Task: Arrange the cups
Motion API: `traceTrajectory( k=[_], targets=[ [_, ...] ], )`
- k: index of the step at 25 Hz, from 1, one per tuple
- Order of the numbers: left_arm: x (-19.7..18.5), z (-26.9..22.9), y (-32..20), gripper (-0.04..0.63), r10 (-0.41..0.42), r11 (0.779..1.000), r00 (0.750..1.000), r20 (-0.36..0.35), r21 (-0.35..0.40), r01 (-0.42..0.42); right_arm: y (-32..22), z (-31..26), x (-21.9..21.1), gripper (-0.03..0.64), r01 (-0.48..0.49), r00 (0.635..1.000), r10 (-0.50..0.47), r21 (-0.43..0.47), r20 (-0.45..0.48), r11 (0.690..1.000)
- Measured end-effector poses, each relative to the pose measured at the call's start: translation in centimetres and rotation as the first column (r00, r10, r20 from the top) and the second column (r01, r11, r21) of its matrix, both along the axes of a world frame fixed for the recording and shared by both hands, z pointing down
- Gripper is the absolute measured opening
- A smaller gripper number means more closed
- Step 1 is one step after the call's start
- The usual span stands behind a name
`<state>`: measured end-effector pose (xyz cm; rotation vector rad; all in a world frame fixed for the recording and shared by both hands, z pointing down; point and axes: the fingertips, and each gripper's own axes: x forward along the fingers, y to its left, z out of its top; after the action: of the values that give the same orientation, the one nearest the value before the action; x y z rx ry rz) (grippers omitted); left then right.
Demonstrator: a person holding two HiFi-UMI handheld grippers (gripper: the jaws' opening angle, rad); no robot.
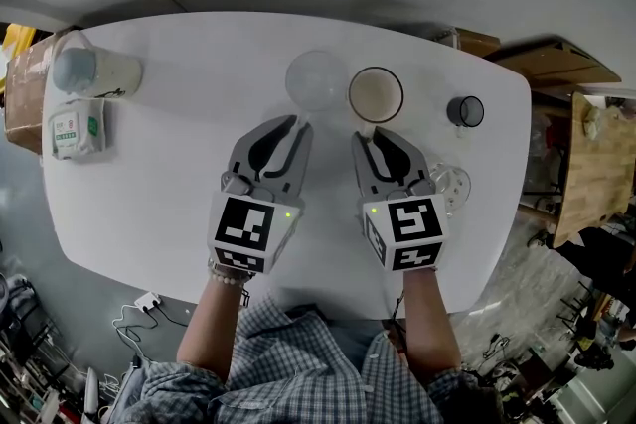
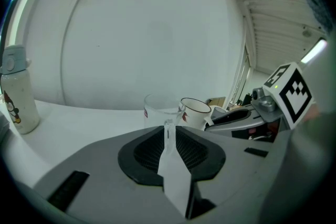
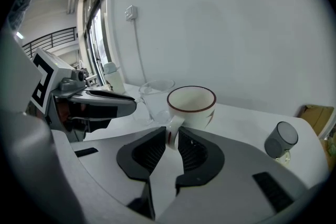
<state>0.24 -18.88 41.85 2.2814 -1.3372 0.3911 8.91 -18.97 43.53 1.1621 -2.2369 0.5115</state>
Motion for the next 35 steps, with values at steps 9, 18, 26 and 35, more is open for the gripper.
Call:
traceTrajectory(
  k=[9, 18, 26, 35],
  targets=[
    [-0.3, -0.5, 0.5, 0.055, -0.007, 1.000, 1.000, 0.007, -0.002, 0.007, 0.4, -0.1, 0.1, 0.085, 0.030, 0.998, -0.028, 0.027, -0.054, 0.999],
    [-1.3, -1.6, 1.0, 0.055, -0.031, 0.999, 1.000, 0.003, 0.032, 0.031, 2.1, -2.0, 3.5, 0.098, -0.048, 0.992, 0.060, 0.106, -0.111, 0.993],
    [-0.3, -2.6, 2.3, 0.051, -0.005, 0.999, 1.000, -0.006, 0.049, 0.005, 5.9, -4.8, 11.7, 0.098, -0.143, 0.966, 0.178, 0.187, -0.188, 0.972],
    [1.3, -3.5, 3.8, 0.048, 0.026, 0.997, 0.999, 0.023, 0.069, -0.028, 12.3, -1.0, 19.5, 0.098, -0.229, 0.912, 0.243, 0.080, -0.330, 0.970]
  ],
)
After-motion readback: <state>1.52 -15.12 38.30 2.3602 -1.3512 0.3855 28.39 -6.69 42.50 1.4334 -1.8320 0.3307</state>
